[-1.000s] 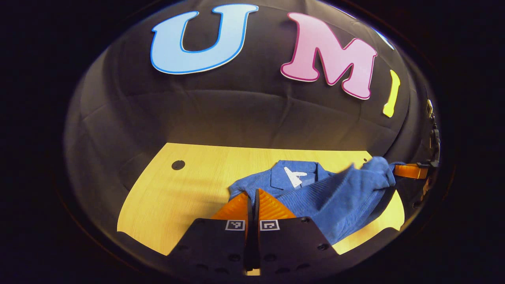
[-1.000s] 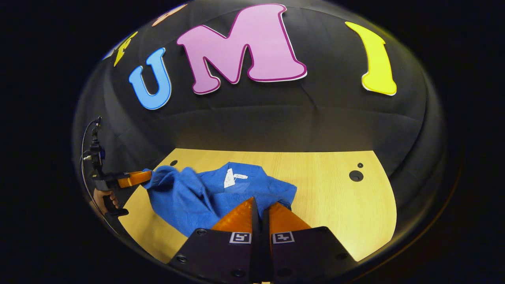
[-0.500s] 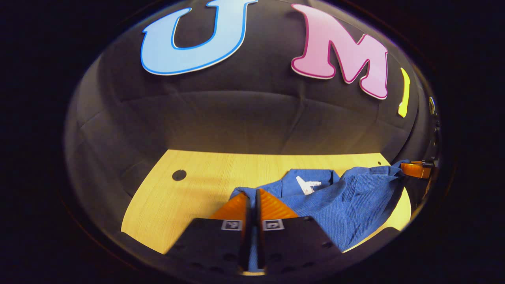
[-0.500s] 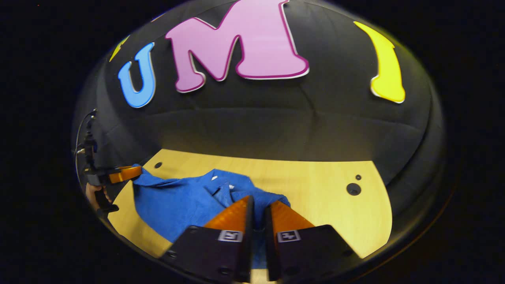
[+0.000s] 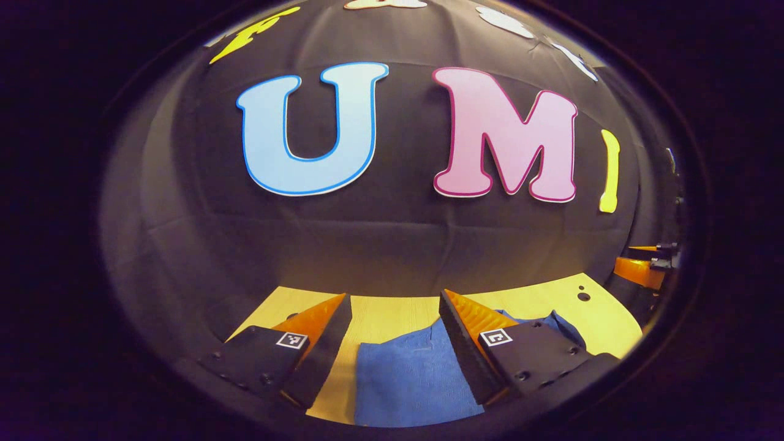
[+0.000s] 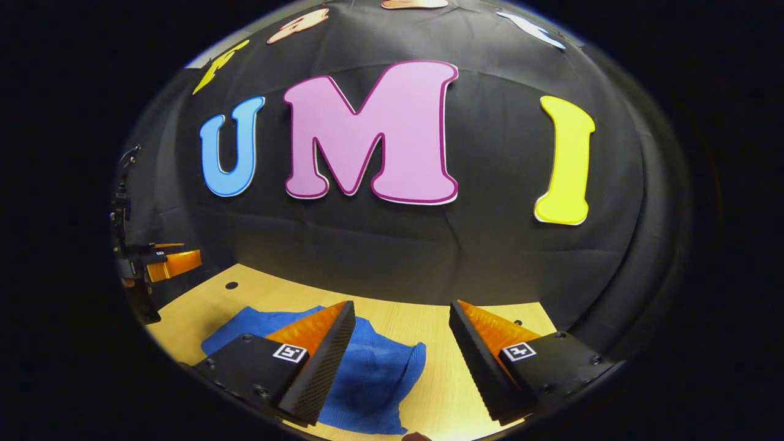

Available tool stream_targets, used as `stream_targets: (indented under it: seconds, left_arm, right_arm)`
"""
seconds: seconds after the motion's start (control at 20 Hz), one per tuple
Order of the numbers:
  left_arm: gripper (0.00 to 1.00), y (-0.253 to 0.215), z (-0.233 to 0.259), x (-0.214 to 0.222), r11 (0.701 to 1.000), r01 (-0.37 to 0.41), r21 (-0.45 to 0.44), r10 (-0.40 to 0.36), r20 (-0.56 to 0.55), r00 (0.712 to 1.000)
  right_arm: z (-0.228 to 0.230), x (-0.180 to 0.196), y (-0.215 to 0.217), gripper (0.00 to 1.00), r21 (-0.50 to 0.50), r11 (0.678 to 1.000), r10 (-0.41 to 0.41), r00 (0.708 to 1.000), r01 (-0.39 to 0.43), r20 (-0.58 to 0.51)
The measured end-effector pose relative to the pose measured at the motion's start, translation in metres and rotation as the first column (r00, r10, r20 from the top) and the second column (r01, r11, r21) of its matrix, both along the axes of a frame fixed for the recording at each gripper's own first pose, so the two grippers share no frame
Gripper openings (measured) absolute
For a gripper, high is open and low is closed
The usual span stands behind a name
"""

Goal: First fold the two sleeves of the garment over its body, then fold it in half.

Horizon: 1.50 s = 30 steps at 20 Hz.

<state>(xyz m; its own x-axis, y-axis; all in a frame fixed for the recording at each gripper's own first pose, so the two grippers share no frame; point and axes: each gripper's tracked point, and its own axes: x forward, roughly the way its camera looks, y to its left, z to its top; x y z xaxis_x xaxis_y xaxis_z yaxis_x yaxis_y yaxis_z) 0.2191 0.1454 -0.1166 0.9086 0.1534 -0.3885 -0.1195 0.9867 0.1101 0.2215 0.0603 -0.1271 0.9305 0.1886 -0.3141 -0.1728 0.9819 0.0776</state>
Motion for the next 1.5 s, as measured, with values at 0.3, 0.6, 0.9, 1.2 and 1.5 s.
stream_targets:
  seconds: [0.3,0.6,0.9,1.2,1.5]
  left_arm:
    - [0.84,-0.008,0.036,-0.068,1.000,-0.025,-0.002,0.025,0.120,0.992]
    - [0.84,0.009,0.067,-0.146,0.997,-0.057,0.056,0.040,0.264,0.964]
    - [0.82,0.013,0.067,-0.226,0.998,-0.060,0.023,0.052,0.262,0.964]
    - [0.82,0.001,0.074,-0.284,0.999,-0.040,0.025,0.032,0.275,0.961]
    - [0.82,-0.015,0.099,-0.296,1.000,-0.011,0.006,0.009,0.327,0.945]
  right_arm:
    - [0.018,-0.066,0.003,0.98,0.007,1.000,-0.002,0.999,0.002,0.039]
    - [0.047,-0.134,0.014,0.98,0.037,0.999,-0.023,0.992,0.019,0.120]
    - [0.057,-0.205,0.028,0.97,0.049,0.998,-0.051,0.987,0.044,0.154]
    - [0.050,-0.261,0.059,0.97,0.067,0.998,-0.024,0.988,0.014,0.151]
    - [0.073,-0.257,0.070,0.97,0.077,0.997,0.002,0.986,-0.015,0.168]
